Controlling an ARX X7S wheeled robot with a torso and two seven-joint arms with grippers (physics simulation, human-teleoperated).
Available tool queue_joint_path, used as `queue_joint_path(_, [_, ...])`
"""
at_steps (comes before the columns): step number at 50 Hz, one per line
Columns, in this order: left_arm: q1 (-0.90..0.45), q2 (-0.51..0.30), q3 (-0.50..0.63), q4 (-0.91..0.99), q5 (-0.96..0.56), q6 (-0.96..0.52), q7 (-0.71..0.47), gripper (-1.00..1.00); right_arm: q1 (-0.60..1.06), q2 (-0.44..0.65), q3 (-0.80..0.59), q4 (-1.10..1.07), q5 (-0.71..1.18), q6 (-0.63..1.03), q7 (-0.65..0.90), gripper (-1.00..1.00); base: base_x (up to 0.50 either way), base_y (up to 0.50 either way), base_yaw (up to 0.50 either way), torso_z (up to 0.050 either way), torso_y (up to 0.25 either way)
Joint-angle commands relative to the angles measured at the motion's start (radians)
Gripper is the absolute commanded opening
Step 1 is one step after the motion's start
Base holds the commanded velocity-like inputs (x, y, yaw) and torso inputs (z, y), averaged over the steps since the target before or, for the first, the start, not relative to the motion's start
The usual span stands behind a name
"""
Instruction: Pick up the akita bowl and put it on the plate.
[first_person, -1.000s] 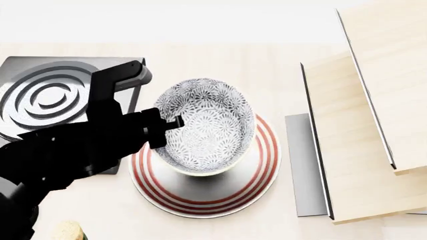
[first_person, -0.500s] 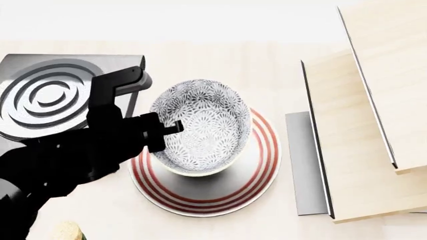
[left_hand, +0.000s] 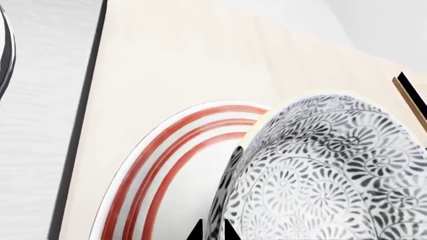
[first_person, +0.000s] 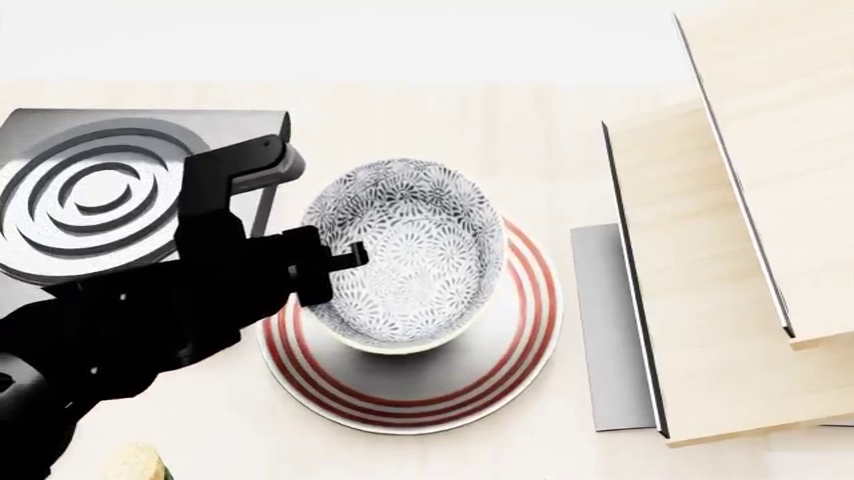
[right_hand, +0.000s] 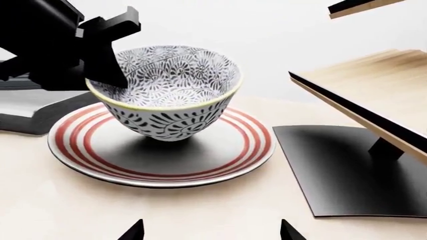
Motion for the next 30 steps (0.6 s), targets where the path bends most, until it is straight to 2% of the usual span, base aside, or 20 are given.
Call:
queue_joint_path(1, [-0.003, 0.008, 0.021, 0.017, -0.056, 0.021, 0.017, -1.0, -0.001, -0.002, -0.011, 0.02, -0.001, 0.024, 0.001, 1.0, 0.0, 0.0, 0.0, 0.0, 0.0])
queue_joint_path(14, [0.0, 0.008, 0.008, 0.024, -0.04, 0.021, 0.015, -1.0, 0.003, 0.0, -0.011, 0.025, 0.005, 0.018, 0.001, 1.0, 0.0, 0.0, 0.0, 0.0, 0.0])
queue_joint_path(15, [0.001, 0.008, 0.009, 0.022, -0.042, 0.016, 0.006, 1.0, 0.004, -0.001, -0.011, 0.027, 0.005, 0.017, 0.001, 1.0, 0.01, 0.0, 0.0, 0.0, 0.0])
queue_joint_path(30, [-0.003, 0.008, 0.021, 0.007, -0.047, 0.011, -0.002, 1.0, 0.009, -0.006, -0.018, 0.047, 0.004, 0.01, 0.0, 1.0, 0.0, 0.0, 0.0, -0.001, -0.001])
